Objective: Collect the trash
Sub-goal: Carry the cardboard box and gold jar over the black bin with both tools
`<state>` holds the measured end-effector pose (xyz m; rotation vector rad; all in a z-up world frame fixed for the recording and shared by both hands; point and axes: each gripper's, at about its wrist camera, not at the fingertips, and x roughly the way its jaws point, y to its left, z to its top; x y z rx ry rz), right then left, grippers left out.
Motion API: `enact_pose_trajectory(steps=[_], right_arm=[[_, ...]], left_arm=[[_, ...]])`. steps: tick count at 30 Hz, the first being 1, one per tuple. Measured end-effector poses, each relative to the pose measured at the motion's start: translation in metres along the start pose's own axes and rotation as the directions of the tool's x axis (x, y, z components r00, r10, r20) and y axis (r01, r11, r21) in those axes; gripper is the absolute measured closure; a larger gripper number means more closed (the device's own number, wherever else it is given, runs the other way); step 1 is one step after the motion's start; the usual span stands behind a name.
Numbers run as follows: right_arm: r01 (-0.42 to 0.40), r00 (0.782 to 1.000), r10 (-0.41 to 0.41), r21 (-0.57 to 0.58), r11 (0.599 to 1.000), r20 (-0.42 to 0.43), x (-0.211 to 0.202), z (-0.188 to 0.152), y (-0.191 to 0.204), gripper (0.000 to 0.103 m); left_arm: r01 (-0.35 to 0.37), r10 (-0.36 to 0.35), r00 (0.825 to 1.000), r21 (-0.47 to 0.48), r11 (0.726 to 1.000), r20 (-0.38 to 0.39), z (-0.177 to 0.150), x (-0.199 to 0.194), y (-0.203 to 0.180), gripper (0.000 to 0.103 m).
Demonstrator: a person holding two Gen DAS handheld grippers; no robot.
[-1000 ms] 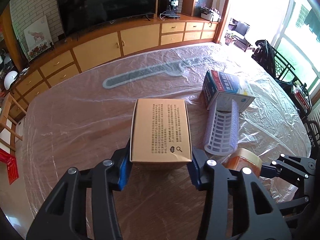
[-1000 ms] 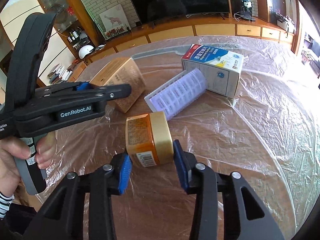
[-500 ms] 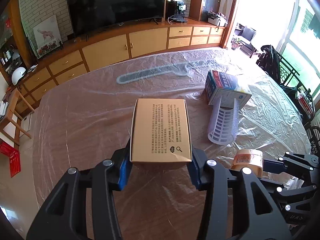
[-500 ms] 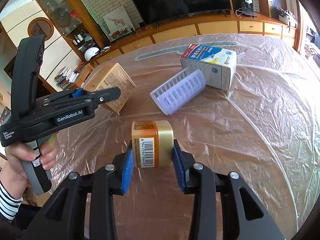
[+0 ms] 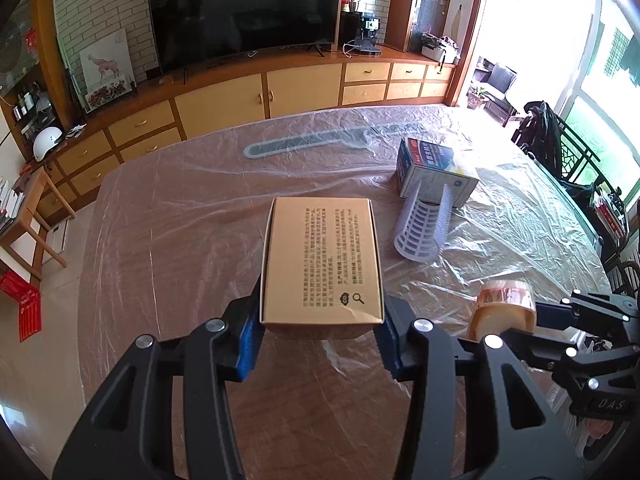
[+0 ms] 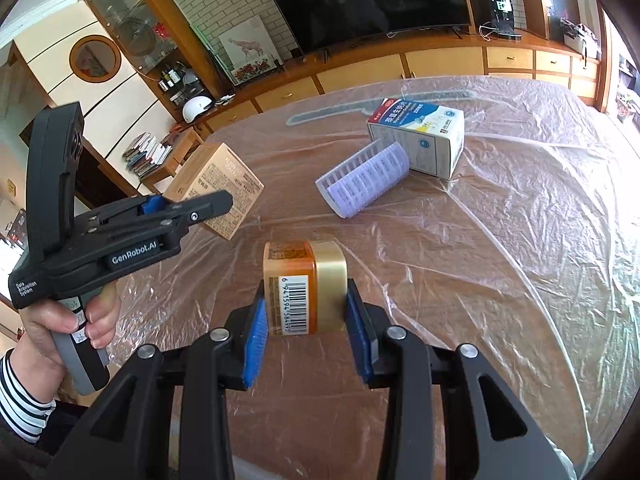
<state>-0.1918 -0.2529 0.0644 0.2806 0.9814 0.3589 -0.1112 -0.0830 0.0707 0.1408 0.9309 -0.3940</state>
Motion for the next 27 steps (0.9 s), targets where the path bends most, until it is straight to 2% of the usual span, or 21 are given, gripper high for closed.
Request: enact_pose_trajectory(steps=[13,27], right_arm=[[0.000,1.000,0.000,-0.029,1.000,0.001,-0.033,-0.014,-0.008,0.068],[-0.040,0.999,0.040,-0.036,0.999,0.004,-0.071,-0.038,-0.019,0.068]], left_arm=[[0.000,0.000,1.000,0.007,1.000,0.013,-0.029,-0.028,-0.025,0.055],[0.031,-0.031,0.999,0.008,0.999,0.033,-0.066,-0.067,-0.055,0.055]])
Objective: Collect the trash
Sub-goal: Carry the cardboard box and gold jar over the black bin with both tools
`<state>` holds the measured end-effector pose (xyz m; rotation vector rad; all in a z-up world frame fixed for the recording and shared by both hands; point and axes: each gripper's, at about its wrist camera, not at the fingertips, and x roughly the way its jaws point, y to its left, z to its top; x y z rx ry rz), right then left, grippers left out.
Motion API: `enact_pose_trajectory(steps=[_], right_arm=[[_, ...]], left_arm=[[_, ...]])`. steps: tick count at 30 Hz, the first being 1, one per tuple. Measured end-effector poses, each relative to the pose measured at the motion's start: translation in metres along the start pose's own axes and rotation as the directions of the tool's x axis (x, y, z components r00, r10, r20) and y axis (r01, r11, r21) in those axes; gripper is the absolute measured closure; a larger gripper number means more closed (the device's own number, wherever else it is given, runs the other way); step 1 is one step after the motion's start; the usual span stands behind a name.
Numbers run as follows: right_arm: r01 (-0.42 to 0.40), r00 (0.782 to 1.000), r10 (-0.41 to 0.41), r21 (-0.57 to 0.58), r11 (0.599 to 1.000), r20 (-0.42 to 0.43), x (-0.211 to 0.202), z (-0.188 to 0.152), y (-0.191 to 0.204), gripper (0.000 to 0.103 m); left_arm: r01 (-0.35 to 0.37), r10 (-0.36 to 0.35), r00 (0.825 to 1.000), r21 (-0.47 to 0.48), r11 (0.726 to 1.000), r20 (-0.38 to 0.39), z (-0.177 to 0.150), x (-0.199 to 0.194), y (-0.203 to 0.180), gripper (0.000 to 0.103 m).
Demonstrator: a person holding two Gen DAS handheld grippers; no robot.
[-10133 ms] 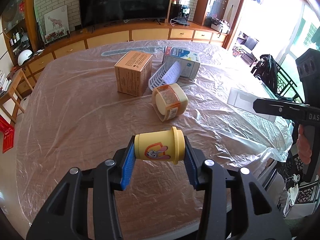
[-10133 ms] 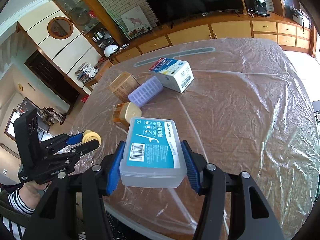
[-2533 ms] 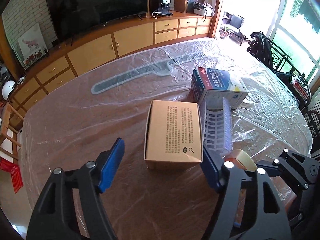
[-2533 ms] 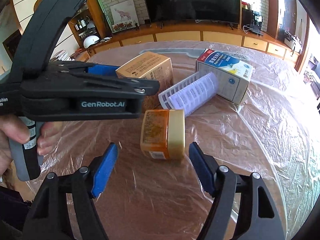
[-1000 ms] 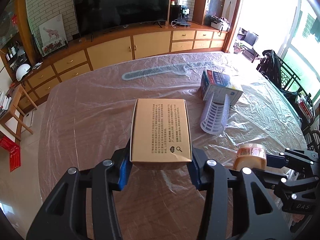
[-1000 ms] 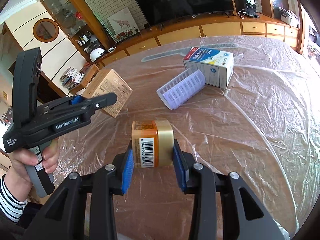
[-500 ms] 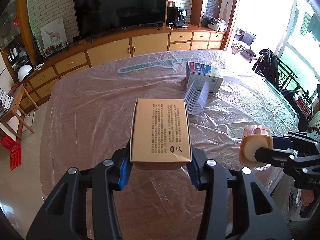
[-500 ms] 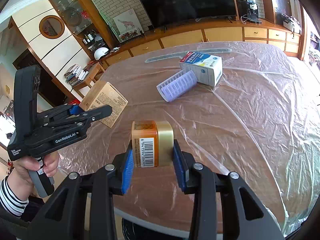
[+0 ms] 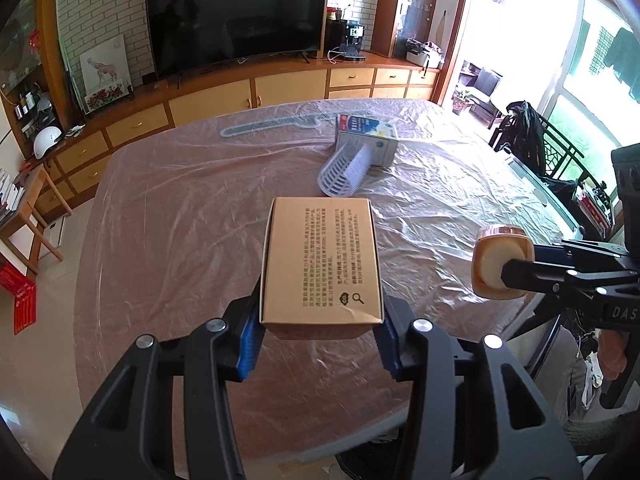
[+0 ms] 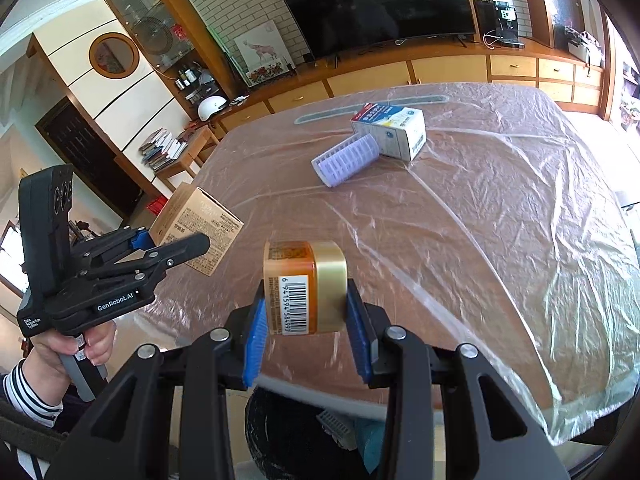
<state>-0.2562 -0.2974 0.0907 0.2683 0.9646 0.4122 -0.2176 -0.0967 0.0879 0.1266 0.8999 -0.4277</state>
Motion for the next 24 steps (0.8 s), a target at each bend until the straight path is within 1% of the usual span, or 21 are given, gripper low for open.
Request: enact_pose_trajectory(steps=[6,15,24], right_arm=[[-0.005,1.000,0.005,-0.033,0.999,-0.013,-0.018,-0.017,0.000,0.068],[-0.014,0.999,0.012,-0.046,0.999,-0.037,-0.038,-0.043,-0.005,0.068],[-0.057,0.995,0.051,-0.073,0.996,-0.082,-0.053,-0.067,-0.004,0.068]], left_arm=[[0.015,-0.015,1.000,0.018,1.000,-0.006,-0.019,-0.014,-0.017,0.055],[0.031,-0.030,0.999,0.058,0.998,-0.021,-0.049,-0.031,-0.041,0.055],[0.063,-0.057,0.997,0.099,0.993,-0.060,-0.075,-0.039,-0.062,0.055]])
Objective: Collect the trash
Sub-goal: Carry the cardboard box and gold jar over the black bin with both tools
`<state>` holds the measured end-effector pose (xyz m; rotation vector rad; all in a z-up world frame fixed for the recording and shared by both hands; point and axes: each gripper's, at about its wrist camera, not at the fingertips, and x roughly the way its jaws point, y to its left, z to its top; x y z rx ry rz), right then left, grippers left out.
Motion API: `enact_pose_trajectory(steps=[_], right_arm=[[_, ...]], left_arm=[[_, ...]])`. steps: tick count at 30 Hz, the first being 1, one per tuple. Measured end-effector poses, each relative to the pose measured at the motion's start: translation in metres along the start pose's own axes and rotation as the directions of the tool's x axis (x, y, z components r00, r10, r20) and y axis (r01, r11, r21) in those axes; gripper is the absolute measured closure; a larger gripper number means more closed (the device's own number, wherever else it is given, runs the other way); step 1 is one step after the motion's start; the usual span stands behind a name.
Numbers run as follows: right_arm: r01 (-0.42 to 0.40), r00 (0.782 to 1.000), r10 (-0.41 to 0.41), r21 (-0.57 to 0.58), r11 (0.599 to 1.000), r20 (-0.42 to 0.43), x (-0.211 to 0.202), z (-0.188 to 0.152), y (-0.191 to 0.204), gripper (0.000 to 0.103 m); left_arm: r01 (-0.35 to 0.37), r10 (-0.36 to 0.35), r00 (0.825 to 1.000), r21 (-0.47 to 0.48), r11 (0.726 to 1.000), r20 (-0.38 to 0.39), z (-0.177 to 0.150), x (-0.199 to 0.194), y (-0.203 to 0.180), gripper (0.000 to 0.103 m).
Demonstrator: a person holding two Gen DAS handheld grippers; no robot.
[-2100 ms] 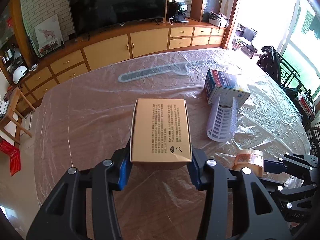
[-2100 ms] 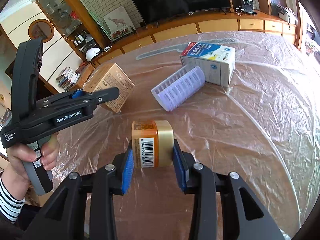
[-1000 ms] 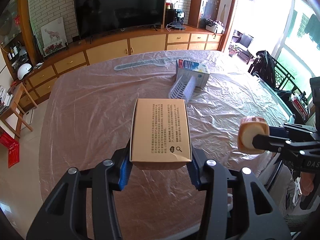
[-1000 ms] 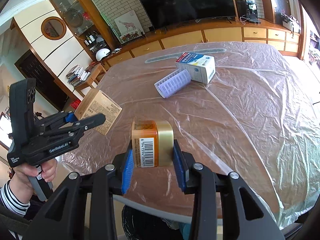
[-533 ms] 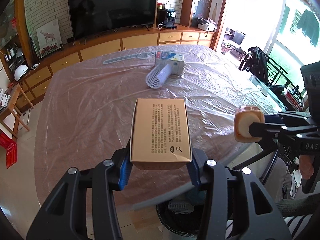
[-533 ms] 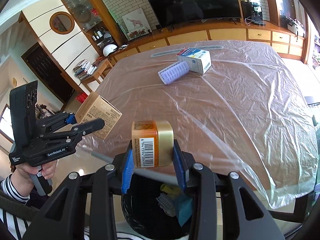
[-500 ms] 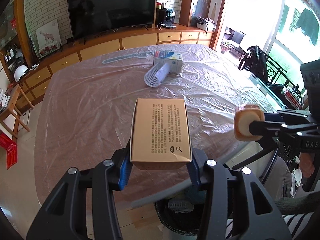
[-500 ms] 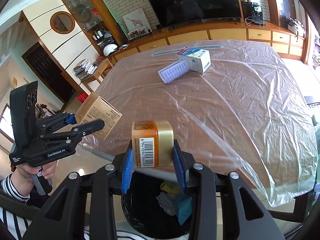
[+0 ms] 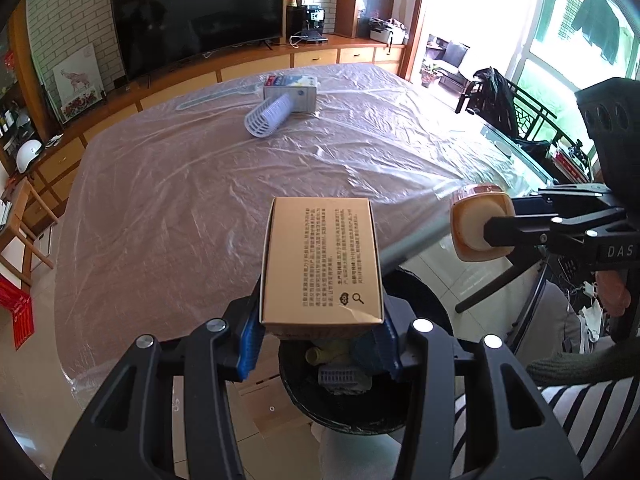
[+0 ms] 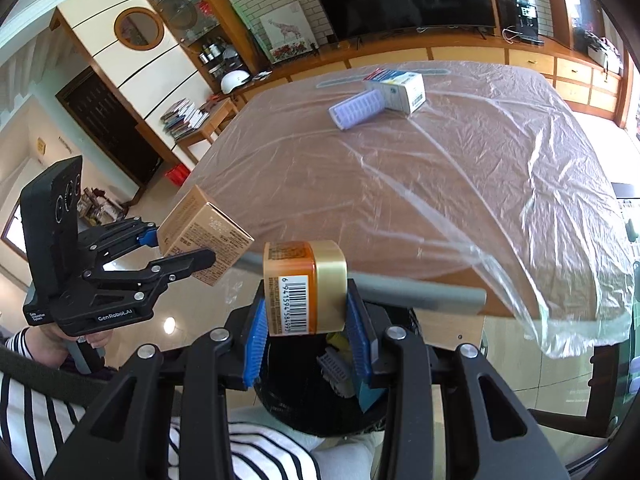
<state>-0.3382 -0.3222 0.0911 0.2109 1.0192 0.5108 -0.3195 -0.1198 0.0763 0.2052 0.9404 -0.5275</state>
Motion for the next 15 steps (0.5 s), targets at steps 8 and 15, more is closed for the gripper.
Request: enact_pose_trajectory(steps=[8,15], right_arm=[[0.000,0.998,-0.002,-0.037,0.999,-0.060,0.000,-0.019,0.004,0.068],[-0.003,0.993,-0.004,-0.061,0.998,-0.118,0.009,-0.033,0.003,0.068]], left_arm=[[0.029,-0.027,0.999,0.053,0.998,-0.046,-0.019,-0.001,-0.018,0.055],[0.065,-0.058,0.993,0.069,0.995,-0.098,-0.031,0.008,-0.027,0.055]])
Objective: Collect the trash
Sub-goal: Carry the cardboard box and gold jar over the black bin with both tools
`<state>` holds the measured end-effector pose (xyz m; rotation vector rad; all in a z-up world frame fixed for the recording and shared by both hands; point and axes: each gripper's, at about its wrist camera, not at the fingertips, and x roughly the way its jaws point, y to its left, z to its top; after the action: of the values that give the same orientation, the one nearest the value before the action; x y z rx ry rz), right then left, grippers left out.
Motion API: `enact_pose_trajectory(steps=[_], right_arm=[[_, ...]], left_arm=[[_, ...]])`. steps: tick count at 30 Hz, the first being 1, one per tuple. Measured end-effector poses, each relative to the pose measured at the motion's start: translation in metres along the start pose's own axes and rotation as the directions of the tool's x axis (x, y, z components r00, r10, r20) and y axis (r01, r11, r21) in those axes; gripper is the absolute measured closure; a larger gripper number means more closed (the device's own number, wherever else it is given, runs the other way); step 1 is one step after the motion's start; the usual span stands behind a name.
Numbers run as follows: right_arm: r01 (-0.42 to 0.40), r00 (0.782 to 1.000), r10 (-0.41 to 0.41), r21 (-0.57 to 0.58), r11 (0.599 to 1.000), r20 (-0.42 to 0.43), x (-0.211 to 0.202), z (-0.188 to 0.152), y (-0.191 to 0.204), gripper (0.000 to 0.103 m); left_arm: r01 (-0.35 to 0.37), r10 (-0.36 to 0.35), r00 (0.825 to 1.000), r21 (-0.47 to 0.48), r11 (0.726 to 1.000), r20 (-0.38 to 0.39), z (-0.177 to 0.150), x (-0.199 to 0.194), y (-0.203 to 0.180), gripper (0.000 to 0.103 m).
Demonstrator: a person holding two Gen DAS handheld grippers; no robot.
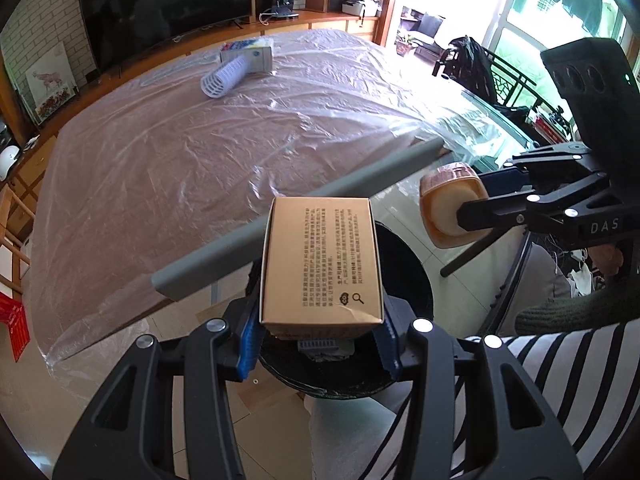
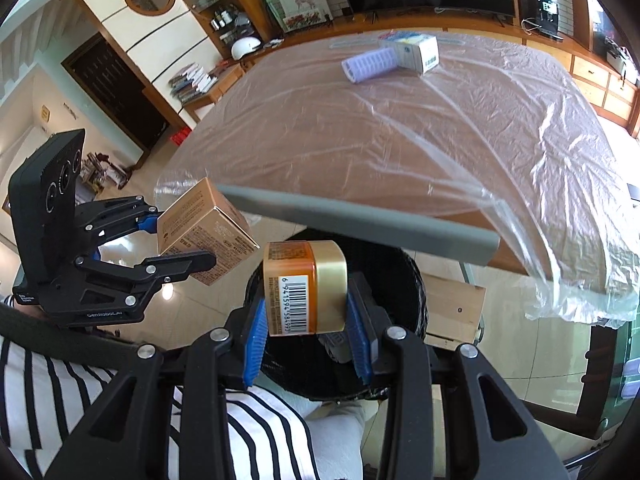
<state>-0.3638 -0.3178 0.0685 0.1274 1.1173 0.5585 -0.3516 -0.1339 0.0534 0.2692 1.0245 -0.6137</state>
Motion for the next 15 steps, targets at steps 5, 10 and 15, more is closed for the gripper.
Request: enact_pose_trajectory(steps=[5,10,15], right_arm=[[0.002,0.999,-0.002,-0.006,1.000,-0.037,0.011,-0.007,-0.002,0.068],[0.013,0.998,-0.014,-0.012,1.000,-0.065,0.020,-0.013,-0.005,0.068],[0.028,0.995,-0.030,-0.020,0.999,-0.090,0.029,-0.018,-0.010,0.068]], left_arm=[[0.010,-0.009,0.999,0.017,1.000,-0.043,-0.007,0.012,-0.007,0.055],[0.012,-0.010,0.996,0.015,1.000,-0.089,-0.016,0.027,-0.011,0.055],[0.008,-0.007,0.993,0.007,1.000,-0.122,-0.023,0.041,-0.012,0.055]])
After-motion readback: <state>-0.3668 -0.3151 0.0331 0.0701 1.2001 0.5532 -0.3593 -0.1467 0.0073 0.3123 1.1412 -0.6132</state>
